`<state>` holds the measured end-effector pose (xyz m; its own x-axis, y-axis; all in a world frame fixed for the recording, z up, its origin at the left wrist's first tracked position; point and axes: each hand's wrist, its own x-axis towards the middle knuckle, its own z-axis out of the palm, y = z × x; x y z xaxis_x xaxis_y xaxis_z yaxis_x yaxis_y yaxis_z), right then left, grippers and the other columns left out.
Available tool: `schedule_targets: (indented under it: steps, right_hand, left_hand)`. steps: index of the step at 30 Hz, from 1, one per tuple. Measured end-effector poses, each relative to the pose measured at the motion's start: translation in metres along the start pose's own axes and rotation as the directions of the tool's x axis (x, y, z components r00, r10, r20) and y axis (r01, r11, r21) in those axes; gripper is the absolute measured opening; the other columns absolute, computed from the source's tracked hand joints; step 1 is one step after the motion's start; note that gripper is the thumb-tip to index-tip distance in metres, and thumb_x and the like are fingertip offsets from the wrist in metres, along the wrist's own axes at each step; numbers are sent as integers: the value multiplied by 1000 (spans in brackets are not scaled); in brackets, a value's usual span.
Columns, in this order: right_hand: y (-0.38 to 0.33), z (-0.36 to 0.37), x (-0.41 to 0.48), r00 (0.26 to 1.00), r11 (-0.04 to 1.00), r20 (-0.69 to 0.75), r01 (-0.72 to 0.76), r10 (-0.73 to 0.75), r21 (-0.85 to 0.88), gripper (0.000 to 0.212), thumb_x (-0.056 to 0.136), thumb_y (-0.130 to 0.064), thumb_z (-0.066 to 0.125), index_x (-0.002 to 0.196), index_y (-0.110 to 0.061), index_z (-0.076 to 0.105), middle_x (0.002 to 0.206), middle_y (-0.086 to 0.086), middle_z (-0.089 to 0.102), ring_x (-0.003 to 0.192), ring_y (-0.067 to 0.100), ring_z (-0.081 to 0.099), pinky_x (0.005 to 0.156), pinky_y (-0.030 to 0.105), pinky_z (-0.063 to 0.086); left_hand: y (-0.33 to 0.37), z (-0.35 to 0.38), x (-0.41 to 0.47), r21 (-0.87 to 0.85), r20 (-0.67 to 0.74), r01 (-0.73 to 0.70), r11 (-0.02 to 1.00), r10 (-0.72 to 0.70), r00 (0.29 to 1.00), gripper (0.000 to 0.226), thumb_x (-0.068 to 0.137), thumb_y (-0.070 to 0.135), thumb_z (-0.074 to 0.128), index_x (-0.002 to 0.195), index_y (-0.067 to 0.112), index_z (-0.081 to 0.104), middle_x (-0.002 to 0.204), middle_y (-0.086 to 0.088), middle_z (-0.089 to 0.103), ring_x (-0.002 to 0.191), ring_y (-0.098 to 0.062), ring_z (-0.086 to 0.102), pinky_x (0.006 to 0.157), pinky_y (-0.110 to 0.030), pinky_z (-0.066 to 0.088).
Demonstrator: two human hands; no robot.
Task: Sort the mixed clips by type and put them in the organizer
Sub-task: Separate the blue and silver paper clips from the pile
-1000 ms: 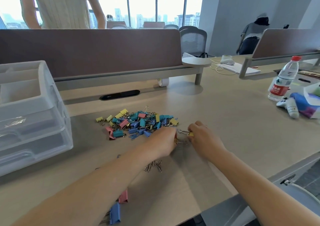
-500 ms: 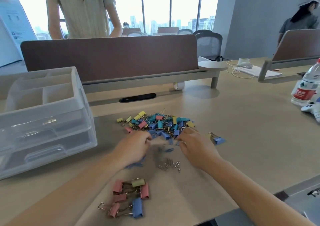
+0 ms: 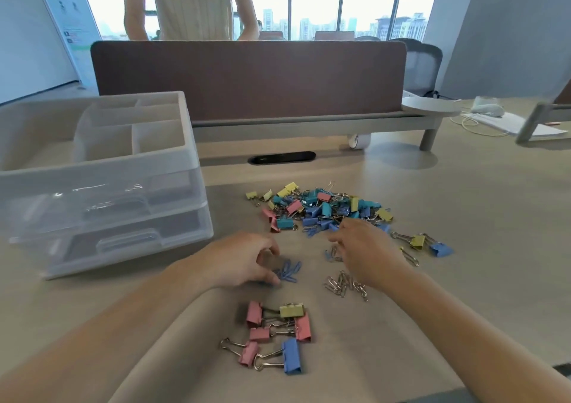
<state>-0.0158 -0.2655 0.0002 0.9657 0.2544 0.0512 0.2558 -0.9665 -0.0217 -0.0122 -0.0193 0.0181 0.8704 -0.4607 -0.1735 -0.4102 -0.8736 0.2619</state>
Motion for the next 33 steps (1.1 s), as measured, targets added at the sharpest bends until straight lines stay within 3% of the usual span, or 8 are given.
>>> schedule_targets:
  steps: [5, 12, 15, 18, 25, 30, 33]
  right_hand:
    - [4, 0, -4, 998, 1000, 65, 8, -10, 21, 25, 102, -28, 45, 115, -31, 66, 106, -5, 53, 101, 17, 57, 83, 37, 55]
    - [0, -1, -3, 999, 992, -5, -32, 33, 118, 18, 99, -31, 53, 105, -31, 70, 103, -10, 60, 91, 12, 59, 78, 34, 56]
    - [2, -1, -2, 999, 991, -7, -36, 37, 129, 19, 100, -31, 51, 106, -30, 69, 106, -11, 61, 96, 12, 59, 81, 34, 55]
    - [5, -3, -2, 999, 989, -6, -46, 48, 144, 21, 100, -30, 51, 113, -29, 67, 111, -10, 63, 100, 12, 60, 85, 34, 54]
    - [3, -6, 3, 999, 991, 47, -19, 12, 132, 17, 97, -26, 54, 101, -35, 68, 103, -11, 63, 94, 13, 60, 80, 35, 56]
    - [4, -9, 4, 998, 993, 61, -12, 4, 120, 13, 95, -23, 57, 95, -32, 65, 100, -8, 65, 89, 14, 60, 78, 35, 56]
    - [4, -11, 4, 996, 991, 89, -28, 16, 132, 10, 95, -21, 57, 93, -28, 63, 96, -7, 64, 87, 14, 59, 76, 33, 55]
  left_hand:
    - [4, 11, 10, -41, -59, -57, 998, 54, 997, 41, 84, 44, 72, 122, 34, 60, 86, 20, 51, 80, -1, 50, 64, -23, 36]
    - [19, 22, 28, -63, -188, -136, 989, 122, 975, 18, 91, 32, 66, 109, 30, 65, 76, 22, 49, 71, 4, 47, 58, -14, 32]
    - [23, 21, 30, -76, -209, -150, 986, 131, 969, 12, 94, 27, 63, 106, 28, 66, 87, 18, 61, 74, 6, 51, 61, -13, 36]
    - [26, 21, 34, -70, -261, -170, 983, 146, 954, 13, 96, 28, 59, 107, 29, 66, 97, 14, 67, 76, 8, 54, 66, -16, 41]
    - [44, 22, 49, -42, -232, -259, 965, 243, 942, 22, 95, 31, 60, 115, 31, 71, 74, 18, 48, 72, -3, 50, 60, -20, 33]
    - [49, 23, 50, 3, -208, -260, 966, 255, 944, 23, 93, 30, 63, 114, 34, 71, 80, 9, 54, 78, -11, 53, 65, -29, 43]
    - [48, 25, 49, 18, -237, -270, 963, 266, 934, 22, 93, 29, 63, 112, 32, 73, 80, 11, 49, 78, -9, 49, 65, -26, 37]
